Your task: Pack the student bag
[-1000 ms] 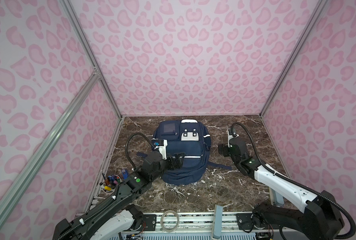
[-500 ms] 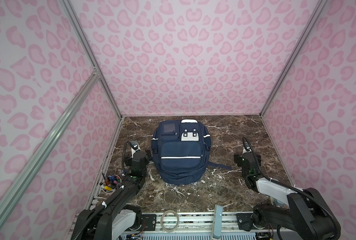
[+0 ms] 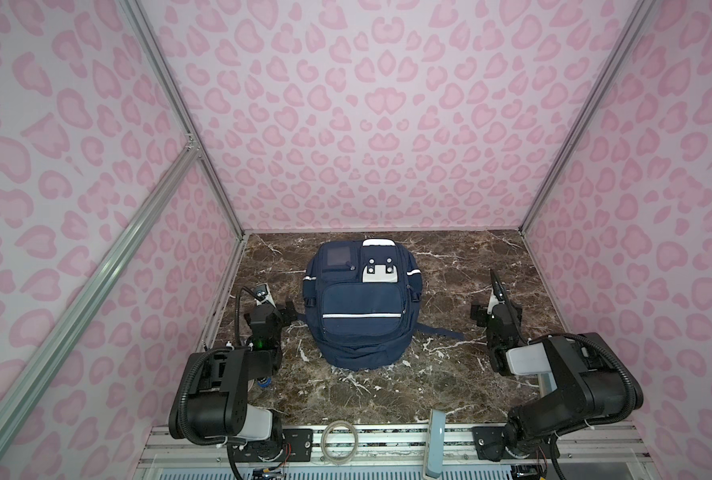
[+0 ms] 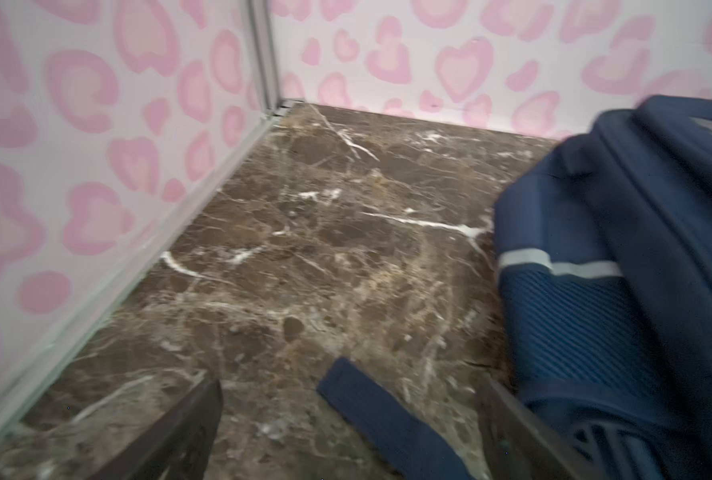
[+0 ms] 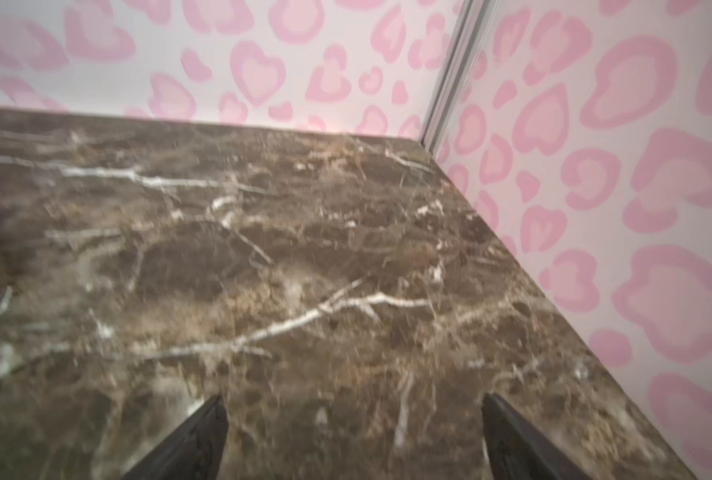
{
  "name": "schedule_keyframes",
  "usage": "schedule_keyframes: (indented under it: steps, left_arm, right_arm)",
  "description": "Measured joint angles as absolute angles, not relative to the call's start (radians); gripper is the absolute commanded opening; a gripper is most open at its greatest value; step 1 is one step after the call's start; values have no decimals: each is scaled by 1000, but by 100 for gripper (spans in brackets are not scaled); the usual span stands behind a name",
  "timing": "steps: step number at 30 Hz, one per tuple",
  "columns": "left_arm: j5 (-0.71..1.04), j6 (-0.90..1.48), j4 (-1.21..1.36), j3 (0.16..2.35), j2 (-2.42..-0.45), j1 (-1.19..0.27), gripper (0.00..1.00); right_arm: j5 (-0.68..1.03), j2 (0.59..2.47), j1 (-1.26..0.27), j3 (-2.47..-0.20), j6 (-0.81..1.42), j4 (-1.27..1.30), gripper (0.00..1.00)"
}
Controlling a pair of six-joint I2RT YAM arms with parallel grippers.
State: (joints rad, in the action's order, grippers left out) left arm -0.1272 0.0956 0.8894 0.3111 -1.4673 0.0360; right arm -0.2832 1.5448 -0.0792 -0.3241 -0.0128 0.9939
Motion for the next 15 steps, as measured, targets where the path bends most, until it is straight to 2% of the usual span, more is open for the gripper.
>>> schedule_keyframes:
  steps: [6,15]
  left_arm:
    - [2,59,921,327,-1475,46,98]
    - [15,53,921,330,-1475,37,98]
  right_arm:
    - [-210,1541,-38,-350,16,955,98]
    - [-190,1538,-37,-352,20,934,98]
